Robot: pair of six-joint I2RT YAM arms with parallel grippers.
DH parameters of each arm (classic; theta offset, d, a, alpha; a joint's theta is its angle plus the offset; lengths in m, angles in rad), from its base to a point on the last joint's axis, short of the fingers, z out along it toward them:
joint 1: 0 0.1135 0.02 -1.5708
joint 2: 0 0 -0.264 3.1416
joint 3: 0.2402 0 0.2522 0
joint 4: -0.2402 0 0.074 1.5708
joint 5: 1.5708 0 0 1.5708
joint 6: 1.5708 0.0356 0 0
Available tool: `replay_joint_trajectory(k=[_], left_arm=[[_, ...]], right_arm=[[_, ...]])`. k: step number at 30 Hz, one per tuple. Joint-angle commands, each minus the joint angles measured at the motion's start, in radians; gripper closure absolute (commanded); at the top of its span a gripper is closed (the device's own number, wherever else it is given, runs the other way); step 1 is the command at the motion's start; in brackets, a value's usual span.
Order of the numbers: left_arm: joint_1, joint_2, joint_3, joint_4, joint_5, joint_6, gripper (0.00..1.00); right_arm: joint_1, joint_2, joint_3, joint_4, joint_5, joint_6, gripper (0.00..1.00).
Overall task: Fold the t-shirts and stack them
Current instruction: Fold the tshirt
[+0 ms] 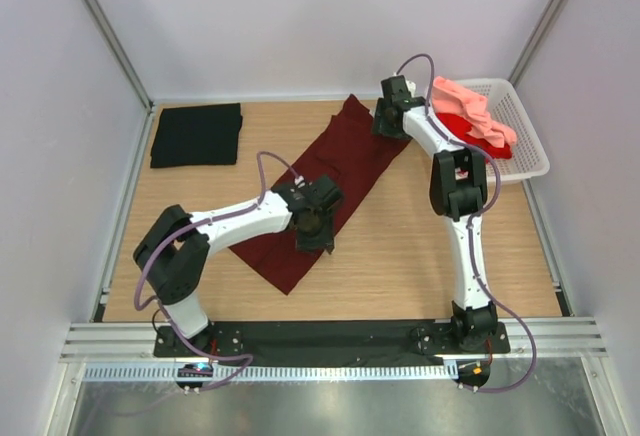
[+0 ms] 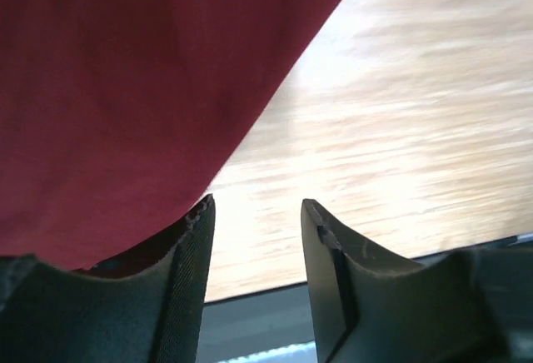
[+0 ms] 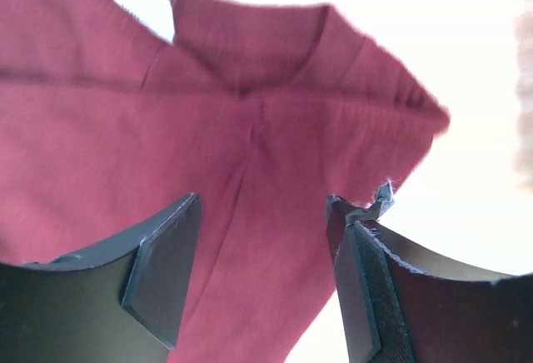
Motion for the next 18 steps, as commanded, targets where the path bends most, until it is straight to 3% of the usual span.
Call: replay_joint_trajectory(k=[1, 4, 7, 9, 18], left_arm=[[0.039, -0.079, 0.121, -0.122, -0.167, 0.121, 0.52], [0.152, -0.105, 0.119, -0.138, -0.203, 0.236, 0.51], [0.287, -0.105, 0.071, -0.066, -0.151, 0.311, 0.5], [0.353, -0.037, 0.097, -0.104, -0.146, 0.34, 0.55], [0.397, 0.106, 0.082, -0.117, -0.21, 0.402, 0.64]], right_arm=[[0.019, -0.223, -0.059, 0.006, -0.053, 0.03, 0.32], [0.043, -0.34, -0.2, 0.031, -0.086, 0.125, 0.32], [0.088, -0.46, -0.354, 0.067, 0.038, 0.178, 0.31], [0.097, -0.488, -0.407, 0.055, 0.044, 0.242, 0.33], [0.152, -0.399, -0.408, -0.061, 0.059, 0.449, 0.37]])
